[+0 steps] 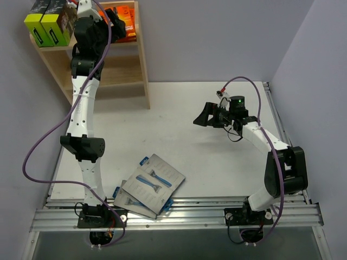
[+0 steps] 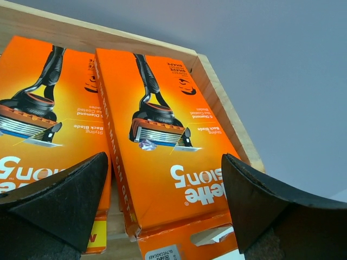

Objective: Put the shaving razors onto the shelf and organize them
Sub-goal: Place the shaving razor onto shelf

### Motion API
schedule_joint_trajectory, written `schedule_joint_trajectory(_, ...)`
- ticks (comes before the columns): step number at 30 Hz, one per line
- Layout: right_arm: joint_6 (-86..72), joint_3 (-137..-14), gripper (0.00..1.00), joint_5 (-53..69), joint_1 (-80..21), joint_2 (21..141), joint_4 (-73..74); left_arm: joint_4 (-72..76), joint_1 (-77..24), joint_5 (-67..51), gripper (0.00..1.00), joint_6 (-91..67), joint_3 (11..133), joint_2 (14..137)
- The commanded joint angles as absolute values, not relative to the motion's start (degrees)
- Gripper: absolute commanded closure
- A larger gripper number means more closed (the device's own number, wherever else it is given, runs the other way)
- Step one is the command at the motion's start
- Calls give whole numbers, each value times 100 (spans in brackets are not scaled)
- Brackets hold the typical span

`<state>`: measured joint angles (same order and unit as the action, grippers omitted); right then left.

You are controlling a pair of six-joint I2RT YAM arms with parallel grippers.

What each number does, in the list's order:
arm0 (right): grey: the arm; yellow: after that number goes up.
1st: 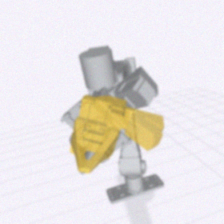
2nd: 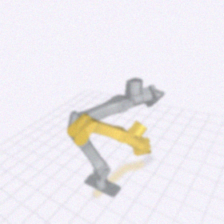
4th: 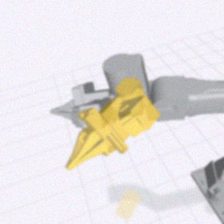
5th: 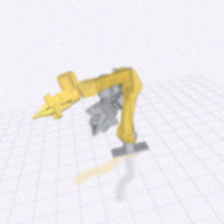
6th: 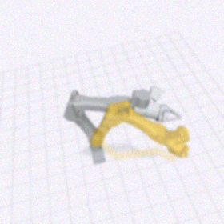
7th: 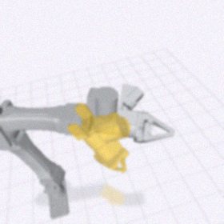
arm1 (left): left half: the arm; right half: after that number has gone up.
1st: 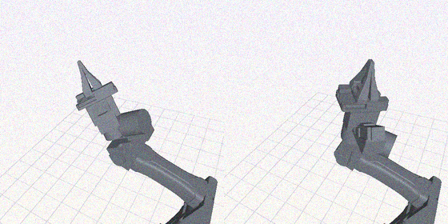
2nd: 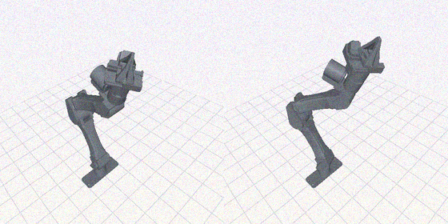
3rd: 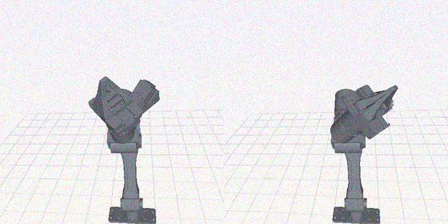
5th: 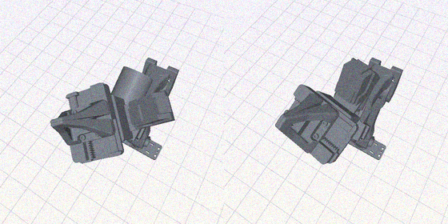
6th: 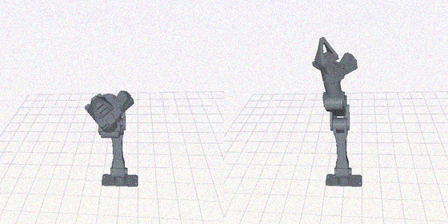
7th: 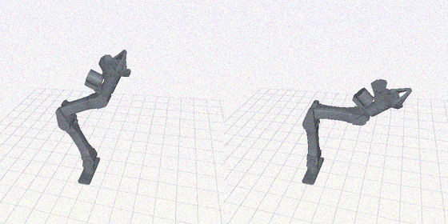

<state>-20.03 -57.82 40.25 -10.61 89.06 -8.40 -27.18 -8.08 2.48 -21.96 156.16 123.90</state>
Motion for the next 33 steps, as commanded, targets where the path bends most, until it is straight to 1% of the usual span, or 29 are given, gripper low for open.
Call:
schedule_joint_trajectory(1, -1890, -6029, 13, 3981, -1099, 8991, -809, -2470, -747, 9, 6, -2452, 15785, 12454)
schedule_joint_trajectory(7, -1863, -6038, 13, 3955, -1099, 9044, -791, -1830, -730, -544, 6, -2540, 15689, 12551)
schedule_joint_trajectory(11, -1854, -6047, 13, 3929, -1090, 9044, -782, -1688, -712, -738, 6, -2610, 15732, 12647)
schedule_joint_trajectory(21, -1819, -6108, 12, 3920, -1090, 9132, -730, -1591, -668, -914, 6, -2742, 15759, 12867)
schedule_joint_trajectory(28, -1819, -6135, 12, 3929, -1090, 9176, -703, -1635, -668, -975, 6, -2777, 15724, 12841)
schedule_joint_trajectory(33, -1837, -6152, 10, 4069, -1107, 9202, -721, -1582, -712, -932, 6, -2672, 15688, 12674)
